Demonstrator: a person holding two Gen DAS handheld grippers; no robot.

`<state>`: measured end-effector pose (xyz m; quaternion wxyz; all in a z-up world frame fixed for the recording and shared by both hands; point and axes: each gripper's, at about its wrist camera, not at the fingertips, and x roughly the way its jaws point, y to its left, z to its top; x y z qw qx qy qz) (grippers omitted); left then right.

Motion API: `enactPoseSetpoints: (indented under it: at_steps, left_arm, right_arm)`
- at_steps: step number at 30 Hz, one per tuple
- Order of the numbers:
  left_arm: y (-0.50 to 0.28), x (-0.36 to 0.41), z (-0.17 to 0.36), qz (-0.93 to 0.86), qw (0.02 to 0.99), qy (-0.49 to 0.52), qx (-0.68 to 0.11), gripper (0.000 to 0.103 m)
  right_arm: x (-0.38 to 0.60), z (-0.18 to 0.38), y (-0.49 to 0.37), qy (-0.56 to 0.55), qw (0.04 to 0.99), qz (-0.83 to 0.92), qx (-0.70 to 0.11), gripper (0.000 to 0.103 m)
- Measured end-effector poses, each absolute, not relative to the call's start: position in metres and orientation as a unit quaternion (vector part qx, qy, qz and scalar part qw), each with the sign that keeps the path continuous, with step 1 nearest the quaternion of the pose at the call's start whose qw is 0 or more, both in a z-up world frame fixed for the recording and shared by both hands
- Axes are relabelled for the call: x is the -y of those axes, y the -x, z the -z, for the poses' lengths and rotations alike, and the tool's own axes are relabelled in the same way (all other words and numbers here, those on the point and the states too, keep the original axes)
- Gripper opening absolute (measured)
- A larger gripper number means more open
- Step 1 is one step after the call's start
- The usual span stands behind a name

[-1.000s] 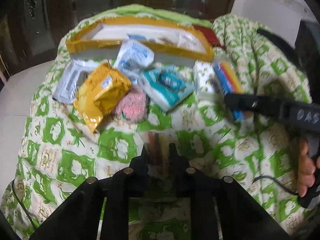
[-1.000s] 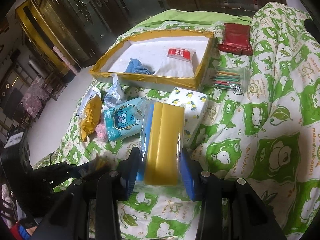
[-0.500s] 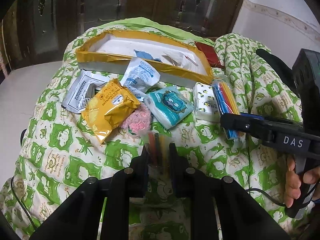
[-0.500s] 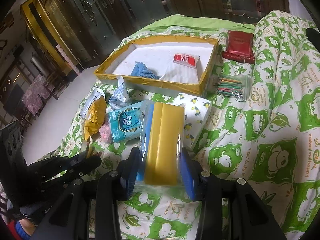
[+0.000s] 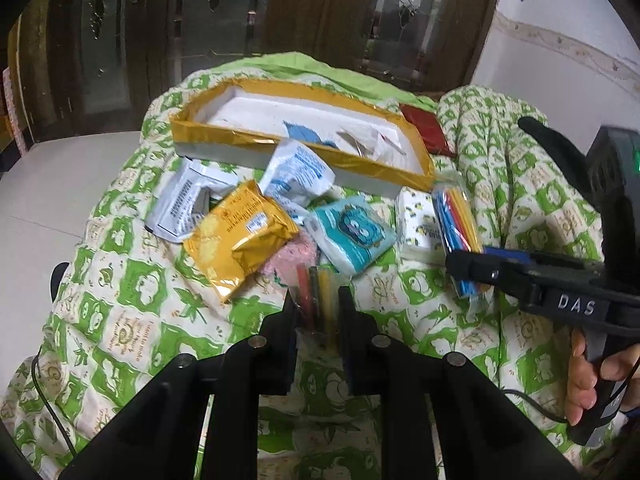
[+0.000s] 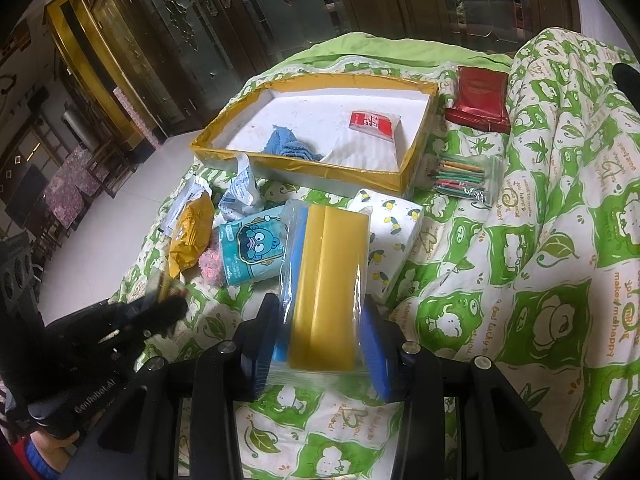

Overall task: Organize soft objects
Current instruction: 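Grasp the clear stick bag with the left tool while the right tool grasps the sponge bag, then carry the stick bag with the left tool while the right tool carries the sponge bag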

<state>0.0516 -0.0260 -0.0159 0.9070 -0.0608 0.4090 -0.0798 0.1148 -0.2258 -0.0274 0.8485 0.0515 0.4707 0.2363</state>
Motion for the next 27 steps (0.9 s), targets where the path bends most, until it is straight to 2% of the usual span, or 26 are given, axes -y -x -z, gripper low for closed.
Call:
enactPoseSetpoints:
  at_steps: [18, 27]
  left_arm:
    - [-0.05, 0.019, 0.01, 0.07, 0.912, 0.075, -0.397, 0.017]
    - [-0.05, 0.019, 0.01, 0.069, 0.912, 0.074, -0.397, 0.017]
  right_arm:
    - [0.226, 0.028, -0.115, -0.053, 0.848, -0.237, -0.471, 0.043]
    - [0.244, 0.01, -0.127, -0.078, 0.864, -0.222, -0.446, 0.043]
